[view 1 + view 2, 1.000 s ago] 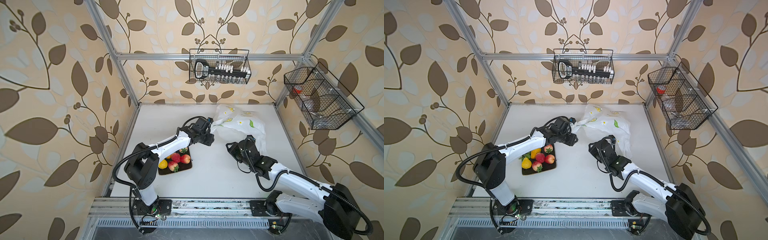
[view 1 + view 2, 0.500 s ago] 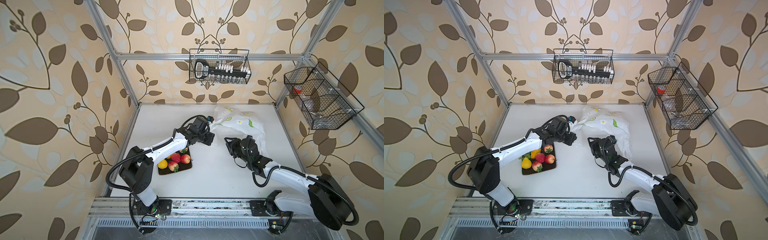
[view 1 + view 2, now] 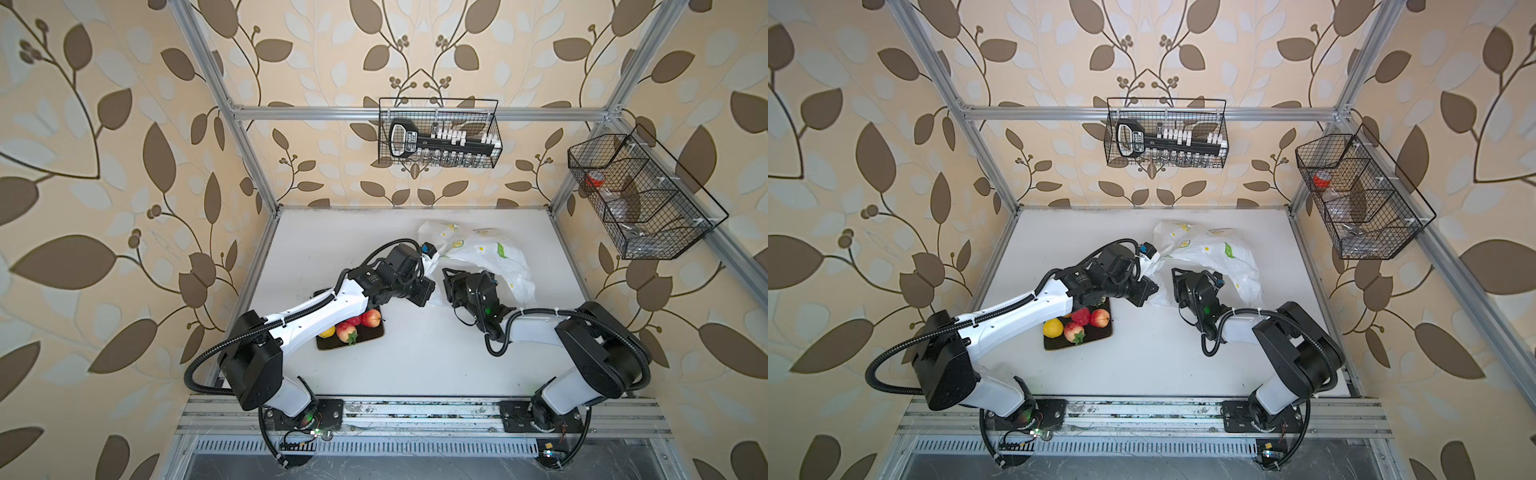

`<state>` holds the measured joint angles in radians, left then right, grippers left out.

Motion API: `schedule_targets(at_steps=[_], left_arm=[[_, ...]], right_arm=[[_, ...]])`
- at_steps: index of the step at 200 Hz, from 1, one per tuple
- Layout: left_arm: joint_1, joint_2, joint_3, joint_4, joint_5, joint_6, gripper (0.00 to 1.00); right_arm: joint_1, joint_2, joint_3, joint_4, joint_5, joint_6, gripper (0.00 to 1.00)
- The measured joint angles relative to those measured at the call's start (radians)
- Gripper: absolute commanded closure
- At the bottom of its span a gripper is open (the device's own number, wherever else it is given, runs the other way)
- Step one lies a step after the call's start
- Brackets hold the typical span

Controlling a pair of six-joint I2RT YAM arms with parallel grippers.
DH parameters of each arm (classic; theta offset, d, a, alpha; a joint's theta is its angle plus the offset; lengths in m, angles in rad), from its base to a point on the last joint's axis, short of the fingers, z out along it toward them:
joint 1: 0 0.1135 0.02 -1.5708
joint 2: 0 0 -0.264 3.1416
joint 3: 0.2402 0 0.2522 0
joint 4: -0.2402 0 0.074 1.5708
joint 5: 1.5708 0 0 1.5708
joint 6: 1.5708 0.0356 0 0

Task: Take the fake fruits out of the plastic bag
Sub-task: 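Grasp the dark red fruit at the bag bottom with the right gripper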

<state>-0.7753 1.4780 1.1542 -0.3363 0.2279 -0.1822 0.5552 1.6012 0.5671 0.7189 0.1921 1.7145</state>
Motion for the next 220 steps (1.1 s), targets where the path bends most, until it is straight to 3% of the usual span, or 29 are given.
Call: schedule_targets(at_steps=[53,85,147,220], left_arm=[[-0.01,-0.092,-0.032,-0.053,0.0,0.021,1.0],[-0.024,-0.116,-0.032,-0.073,0.0,0.038,1.0],[-0.051,-0.122,-0.032,-0.11,0.0,0.049,1.0],[-0.084,-0.142,-0.032,-0.127,0.001,0.046,1.0]], right_arm=[[-0.048,0.09,0.091,-0.003,0.049,0.004,0.31],[-0.108,0.157,0.142,-0.037,0.059,-0.011,0.22],[-0.207,0.271,0.214,-0.106,0.049,-0.048,0.19],[-0.23,0.351,0.317,-0.114,0.015,-0.071,0.2]])
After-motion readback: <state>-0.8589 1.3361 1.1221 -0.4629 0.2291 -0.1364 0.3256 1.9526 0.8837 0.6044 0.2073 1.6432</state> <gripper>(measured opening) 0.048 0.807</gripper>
